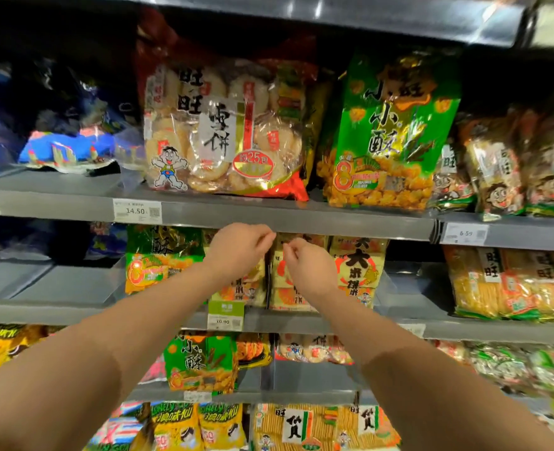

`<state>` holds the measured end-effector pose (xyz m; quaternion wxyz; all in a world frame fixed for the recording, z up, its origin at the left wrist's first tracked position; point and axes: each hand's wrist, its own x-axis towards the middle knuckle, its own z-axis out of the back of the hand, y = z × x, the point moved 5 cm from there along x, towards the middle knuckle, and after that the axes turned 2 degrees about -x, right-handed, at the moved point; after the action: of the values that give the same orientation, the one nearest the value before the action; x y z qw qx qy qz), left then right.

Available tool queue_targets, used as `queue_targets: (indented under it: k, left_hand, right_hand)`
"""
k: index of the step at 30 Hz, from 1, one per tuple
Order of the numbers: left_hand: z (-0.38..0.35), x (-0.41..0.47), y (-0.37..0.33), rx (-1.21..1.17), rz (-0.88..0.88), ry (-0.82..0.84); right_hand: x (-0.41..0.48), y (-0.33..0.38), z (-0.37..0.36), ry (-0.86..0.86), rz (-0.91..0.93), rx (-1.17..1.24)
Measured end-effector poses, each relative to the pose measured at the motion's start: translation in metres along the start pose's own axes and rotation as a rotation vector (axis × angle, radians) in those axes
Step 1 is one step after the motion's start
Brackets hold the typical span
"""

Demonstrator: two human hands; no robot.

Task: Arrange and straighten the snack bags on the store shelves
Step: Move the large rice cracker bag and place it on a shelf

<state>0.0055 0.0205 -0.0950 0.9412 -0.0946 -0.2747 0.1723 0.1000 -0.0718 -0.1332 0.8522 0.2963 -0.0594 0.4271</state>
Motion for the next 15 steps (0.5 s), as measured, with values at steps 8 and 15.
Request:
queue_targets:
  k: [8, 15]
  left_hand:
    - [0.071, 0.027, 0.002, -0.148, 0.071, -0.245]
    - [0.117, 0.069, 0.079, -0.068, 0.280, -0.479]
  right_hand:
    - [0.038, 0.051, 0.066, -0.207, 0.064, 0.169]
    - [0.121, 0.041, 0.082, -0.143, -0.151, 0.301]
